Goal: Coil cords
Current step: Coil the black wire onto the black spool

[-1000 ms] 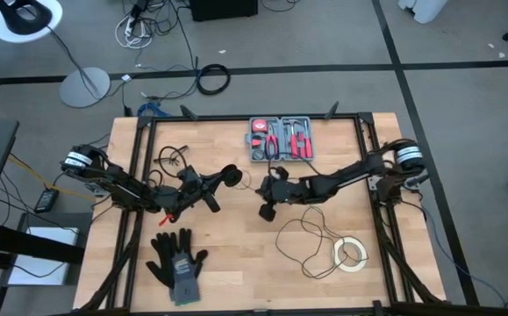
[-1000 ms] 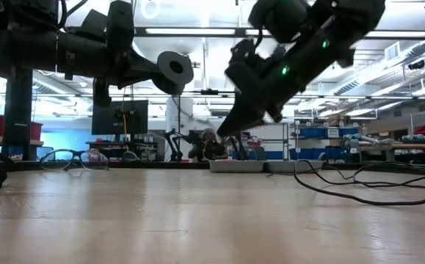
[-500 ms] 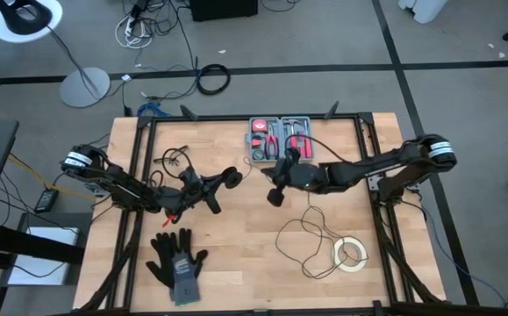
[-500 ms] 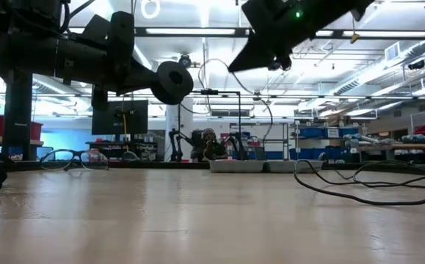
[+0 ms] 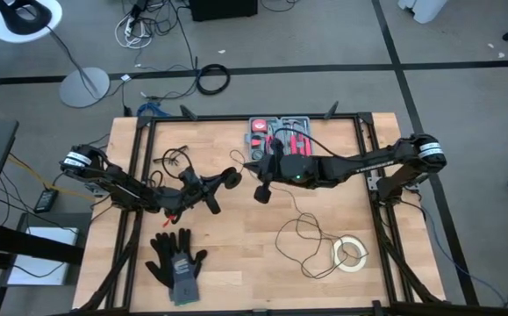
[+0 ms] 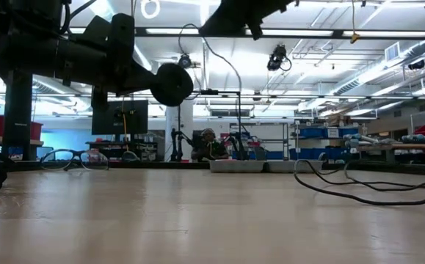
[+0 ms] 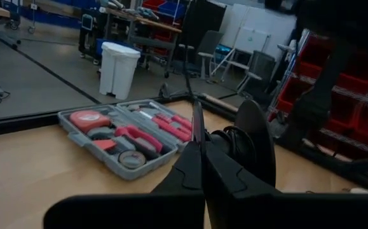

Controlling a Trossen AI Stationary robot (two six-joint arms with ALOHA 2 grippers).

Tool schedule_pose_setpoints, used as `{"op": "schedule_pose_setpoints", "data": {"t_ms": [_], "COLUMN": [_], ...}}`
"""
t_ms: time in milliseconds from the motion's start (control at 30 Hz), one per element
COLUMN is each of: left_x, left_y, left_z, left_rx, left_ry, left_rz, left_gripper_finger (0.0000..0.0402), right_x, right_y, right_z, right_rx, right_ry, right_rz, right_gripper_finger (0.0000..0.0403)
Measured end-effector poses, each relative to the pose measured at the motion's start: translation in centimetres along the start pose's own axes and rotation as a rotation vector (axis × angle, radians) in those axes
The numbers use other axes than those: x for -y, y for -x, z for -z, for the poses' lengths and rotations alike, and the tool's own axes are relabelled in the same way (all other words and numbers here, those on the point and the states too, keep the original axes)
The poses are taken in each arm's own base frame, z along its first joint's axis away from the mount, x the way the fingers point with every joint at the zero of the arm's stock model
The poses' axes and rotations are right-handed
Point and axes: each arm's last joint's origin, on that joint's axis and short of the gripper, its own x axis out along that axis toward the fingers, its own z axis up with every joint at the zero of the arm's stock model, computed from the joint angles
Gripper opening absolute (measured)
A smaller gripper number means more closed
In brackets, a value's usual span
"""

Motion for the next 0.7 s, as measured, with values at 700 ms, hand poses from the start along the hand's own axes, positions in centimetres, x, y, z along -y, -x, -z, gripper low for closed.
{"op": "schedule_pose_setpoints", "data": {"t_ms": [700], "left_x": [-1.0], "left_y": [-0.9], "left_z": [-0.3], "left_rx": [0.022], "left_ry": [0.036], "left_rz": [-0.068], "left_gripper_finger": [0.0000], "right_x": [-4.6], "right_y": [-3.5], "right_z": [-1.0], "right_rx": [0.110], "right_ry": [0.040], "right_rz": [-0.332], "right_gripper_finger": [0.0000]}}
